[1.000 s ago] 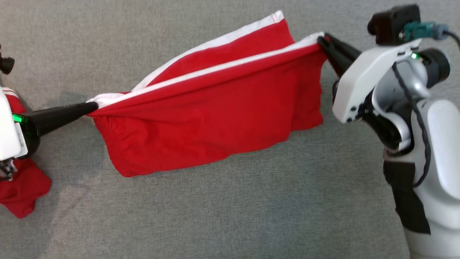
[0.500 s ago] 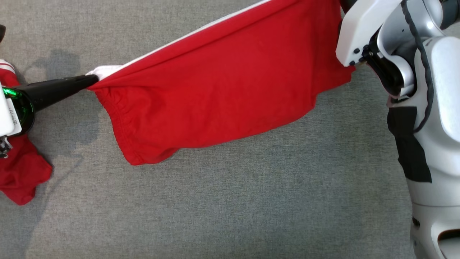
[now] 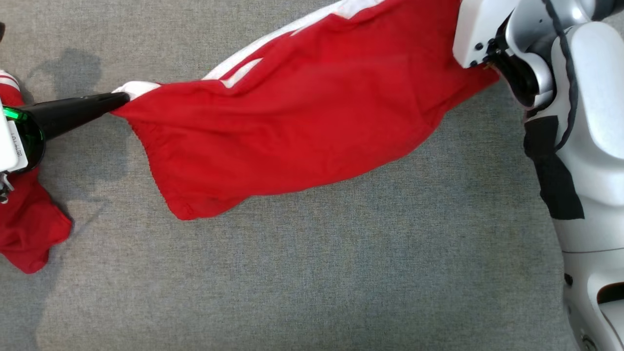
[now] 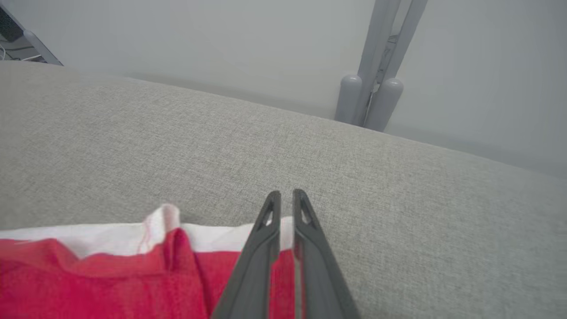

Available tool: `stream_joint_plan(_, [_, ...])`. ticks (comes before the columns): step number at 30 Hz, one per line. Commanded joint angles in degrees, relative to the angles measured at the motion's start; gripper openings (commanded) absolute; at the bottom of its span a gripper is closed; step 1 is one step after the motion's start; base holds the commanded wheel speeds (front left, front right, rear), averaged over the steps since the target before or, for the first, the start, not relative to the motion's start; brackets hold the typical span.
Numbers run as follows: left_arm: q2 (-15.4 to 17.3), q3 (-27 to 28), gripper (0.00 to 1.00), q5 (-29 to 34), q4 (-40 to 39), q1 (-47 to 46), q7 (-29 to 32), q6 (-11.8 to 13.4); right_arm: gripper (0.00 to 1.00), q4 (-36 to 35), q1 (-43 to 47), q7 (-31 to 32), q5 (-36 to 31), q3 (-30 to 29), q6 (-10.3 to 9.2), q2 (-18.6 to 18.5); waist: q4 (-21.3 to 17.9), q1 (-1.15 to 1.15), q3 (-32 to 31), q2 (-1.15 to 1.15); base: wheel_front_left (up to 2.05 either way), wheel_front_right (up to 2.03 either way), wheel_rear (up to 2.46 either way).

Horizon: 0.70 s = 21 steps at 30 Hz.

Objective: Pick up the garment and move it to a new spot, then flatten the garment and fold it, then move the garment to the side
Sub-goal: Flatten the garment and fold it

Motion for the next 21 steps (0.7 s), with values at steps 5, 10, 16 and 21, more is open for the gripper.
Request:
stream_joint_plan(5, [-0.48, 1.54, 1.00, 0.73, 0.40, 1.43, 1.33, -0.04, 1.00, 1.87, -1.01, -2.30, 0.82, 0.61, 0.00, -0.54, -0.38, 0.00, -1.01, 0.00, 0.00, 0.00, 0.00])
stream_joint_plan(10, [-1.17, 2.74, 1.00, 0.91, 1.49, 2.80, 1.74, -0.03, 1.00, 3.00, 0.18, -4.19, 1.77, 1.22, 0.00, -0.50, -1.11, 0.00, -2.94, 0.00, 0.00, 0.00, 0.00])
stream_joint_plan(16, [-1.67, 4.33, 1.00, 1.87, 3.96, 4.65, 0.54, -0.03, 1.00, 3.42, 2.31, -5.97, 2.63, 1.04, 0.00, -0.51, -2.02, 0.00, -5.09, 0.00, 0.00, 0.00, 0.00])
stream_joint_plan(21, [-1.92, 5.29, 1.00, 3.95, 5.77, 6.31, -2.08, -0.03, 1.00, 3.83, 5.68, -8.45, 3.32, 0.36, 0.00, -0.53, -2.54, 0.00, -7.99, 0.00, 0.00, 0.00, 0.00])
